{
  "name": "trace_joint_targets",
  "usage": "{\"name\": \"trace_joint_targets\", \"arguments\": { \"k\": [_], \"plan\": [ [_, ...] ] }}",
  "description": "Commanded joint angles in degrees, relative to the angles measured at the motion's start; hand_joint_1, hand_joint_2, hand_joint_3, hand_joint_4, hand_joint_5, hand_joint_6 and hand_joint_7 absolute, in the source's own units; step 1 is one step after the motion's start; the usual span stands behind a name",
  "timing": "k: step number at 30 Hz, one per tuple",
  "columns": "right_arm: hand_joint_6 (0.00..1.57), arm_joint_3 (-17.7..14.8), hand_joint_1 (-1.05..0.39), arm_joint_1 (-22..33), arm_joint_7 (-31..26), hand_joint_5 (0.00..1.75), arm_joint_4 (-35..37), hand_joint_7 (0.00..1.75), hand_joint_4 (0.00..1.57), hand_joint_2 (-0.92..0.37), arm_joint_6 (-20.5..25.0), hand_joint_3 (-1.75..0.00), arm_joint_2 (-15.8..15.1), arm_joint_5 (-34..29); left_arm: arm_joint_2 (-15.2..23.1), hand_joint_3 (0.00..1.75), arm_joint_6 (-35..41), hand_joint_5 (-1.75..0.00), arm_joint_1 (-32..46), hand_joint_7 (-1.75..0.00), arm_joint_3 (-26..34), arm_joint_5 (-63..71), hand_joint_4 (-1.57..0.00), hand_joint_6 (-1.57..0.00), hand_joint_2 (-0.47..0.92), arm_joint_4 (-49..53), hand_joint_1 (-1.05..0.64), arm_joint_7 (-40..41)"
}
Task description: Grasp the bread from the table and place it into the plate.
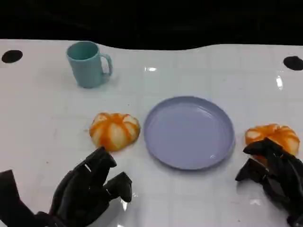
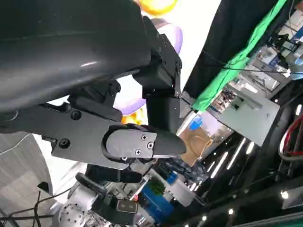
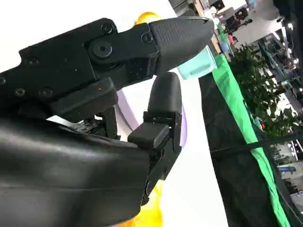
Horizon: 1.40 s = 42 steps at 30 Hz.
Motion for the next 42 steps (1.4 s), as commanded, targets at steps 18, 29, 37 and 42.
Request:
{"name": "trace_joint_targets", "arguments": {
  "k": [18,29,37,42],
  "plan": [
    [0.64,-0.3,-0.56,1.8,-0.4,1.55,-1.2,1.17,0.64,-0.92,0.7,-0.18,-0.4,0.0,0.7,0.25,0.4,-1.75,0.7,-1.63,-0.1,-0.1,-0.81,-0.61,0.92,-1.4,-0.52,-0.1],
    [0.64,-0.3,-0.55,1.8,-0.4,1.53,-1.2,1.16,0.65,-0.92,0.7,-0.18,-0.4,0.0,0.7,0.25,0.4,-1.75,0.7,-1.64,-0.1,-0.1,-0.82,-0.61,0.92,-1.4,-0.52,-0.1],
    [0.62,-0.7,-0.54,1.2,0.3,1.56,-1.4,1.18,0.64,-0.92,2.1,-0.16,-0.2,1.2,0.4,0.2,1.2,-1.75,0.8,-1.65,0.1,0.0,-0.83,-0.62,0.92,-2.2,-0.53,1.8],
    [0.62,-0.6,-0.54,1.2,0.3,1.57,-1.5,1.19,0.63,-0.92,2.1,-0.16,-0.2,1.4,0.4,0.2,1.3,-1.75,0.9,-1.65,0.1,0.0,-0.83,-0.62,0.92,-2.3,-0.53,1.8]
  ]
}}
